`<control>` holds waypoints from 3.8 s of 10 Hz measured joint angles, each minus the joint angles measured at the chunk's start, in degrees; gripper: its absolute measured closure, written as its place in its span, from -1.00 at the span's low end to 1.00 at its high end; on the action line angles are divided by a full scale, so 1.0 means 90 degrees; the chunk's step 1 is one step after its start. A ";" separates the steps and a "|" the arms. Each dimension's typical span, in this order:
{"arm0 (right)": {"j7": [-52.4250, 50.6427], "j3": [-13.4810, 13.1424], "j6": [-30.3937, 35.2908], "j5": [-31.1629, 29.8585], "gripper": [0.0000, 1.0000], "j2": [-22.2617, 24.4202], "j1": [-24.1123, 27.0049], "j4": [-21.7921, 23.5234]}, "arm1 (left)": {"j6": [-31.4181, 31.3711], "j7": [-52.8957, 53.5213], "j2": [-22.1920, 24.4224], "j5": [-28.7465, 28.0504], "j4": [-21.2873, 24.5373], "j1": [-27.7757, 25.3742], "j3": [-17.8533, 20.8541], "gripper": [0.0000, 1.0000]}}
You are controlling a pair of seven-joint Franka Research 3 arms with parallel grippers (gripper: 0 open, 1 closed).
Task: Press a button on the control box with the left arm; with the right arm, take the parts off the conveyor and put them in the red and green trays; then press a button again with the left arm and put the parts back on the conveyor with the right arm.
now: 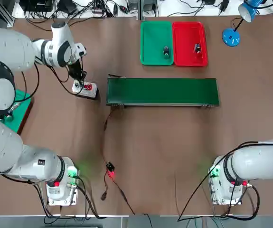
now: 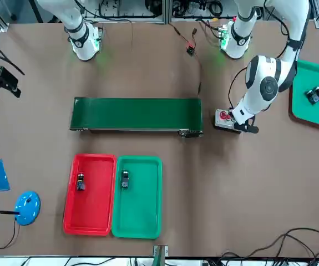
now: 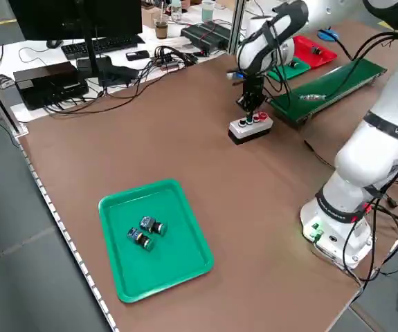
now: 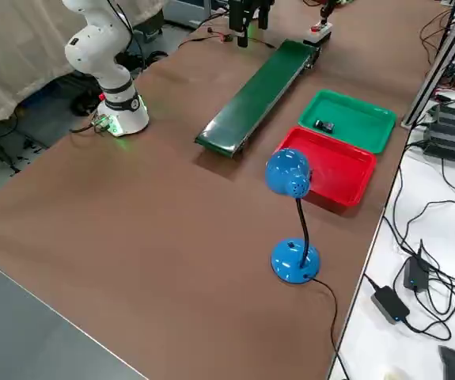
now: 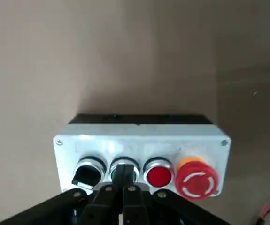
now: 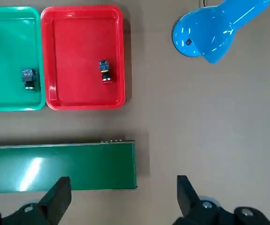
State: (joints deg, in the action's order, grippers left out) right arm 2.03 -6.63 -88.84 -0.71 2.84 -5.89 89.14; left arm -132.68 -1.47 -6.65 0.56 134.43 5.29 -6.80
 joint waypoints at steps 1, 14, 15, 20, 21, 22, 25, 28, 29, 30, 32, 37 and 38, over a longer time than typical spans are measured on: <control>0.0000 0.0003 0.0001 0.0000 -0.98 0.0000 -0.0004 0.0000 | 0.0427 0.0000 0.0074 0.0000 -0.0357 -0.0002 0.0000 0.93; -0.0007 0.0037 -0.0270 0.0013 -0.98 -0.0471 -0.0274 0.0079 | 0.4877 -0.0012 0.1005 0.0000 -0.4909 -0.0094 0.0751 -1.00; -0.0007 0.0037 -0.0338 0.0013 -0.99 -0.0488 -0.0284 0.0078 | 0.4878 -0.0006 0.1001 0.0000 -0.4899 -0.0106 0.0774 -1.00; -0.0006 0.0041 -0.0998 0.0029 -0.99 -0.0828 -0.0376 0.0092 | 0.4829 0.0007 0.0720 0.0000 -0.5159 -0.0156 0.0790 -1.00; -0.0003 0.0044 -0.1347 0.0031 -0.99 -0.1085 -0.0449 0.0114 | 0.4829 0.0008 0.0680 0.0000 -0.5196 -0.0156 0.0790 -1.00; 0.0003 0.0046 -0.1773 0.0036 -0.99 -0.1442 -0.0530 0.0158 | 0.4829 0.0013 0.0644 0.0000 -0.5214 -0.0153 0.0790 -1.00; -0.0016 0.0053 -0.2995 0.0361 -0.99 -0.2748 -0.0605 0.0189 | 0.4829 0.0010 0.0591 0.0000 -0.5245 -0.0147 0.0786 -1.00; -0.0268 0.0049 -0.4136 0.0408 -0.99 -0.3875 -0.0645 0.0150 | 0.4832 0.0007 0.0569 0.0000 -0.5251 -0.0148 0.0783 -1.00; -0.0352 0.0041 -0.4426 0.0408 -0.99 -0.4133 -0.0640 0.0121 | 0.4832 0.0007 0.0557 0.0000 -0.5251 -0.0148 0.0782 -1.00; -0.0460 0.0032 -0.4694 0.0411 -0.99 -0.4333 -0.0631 0.0076 | 0.4832 0.0007 0.0553 0.0000 -0.5251 -0.0150 0.0783 -1.00; -0.0542 0.0023 -0.5212 0.0416 -0.99 -0.4662 -0.0606 0.0038 | 0.4832 0.0005 0.0551 0.0000 -0.5252 -0.0153 0.0788 -1.00; -0.0637 0.0029 -0.5615 0.0420 -0.98 -0.5140 -0.0571 -0.0046 | 0.4832 0.0000 0.0550 0.0000 -0.5254 -0.0154 0.0790 -1.00; -0.0642 0.0035 -0.5617 0.0421 -0.99 -0.5173 -0.0591 -0.0057 | 0.4832 0.0000 0.0550 0.0000 -0.5254 -0.0154 0.0790 -1.00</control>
State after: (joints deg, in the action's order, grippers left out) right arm -3.75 -6.32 -139.39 3.08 -43.72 -11.21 88.63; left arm -89.19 -1.48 -1.70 0.57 87.14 3.90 0.31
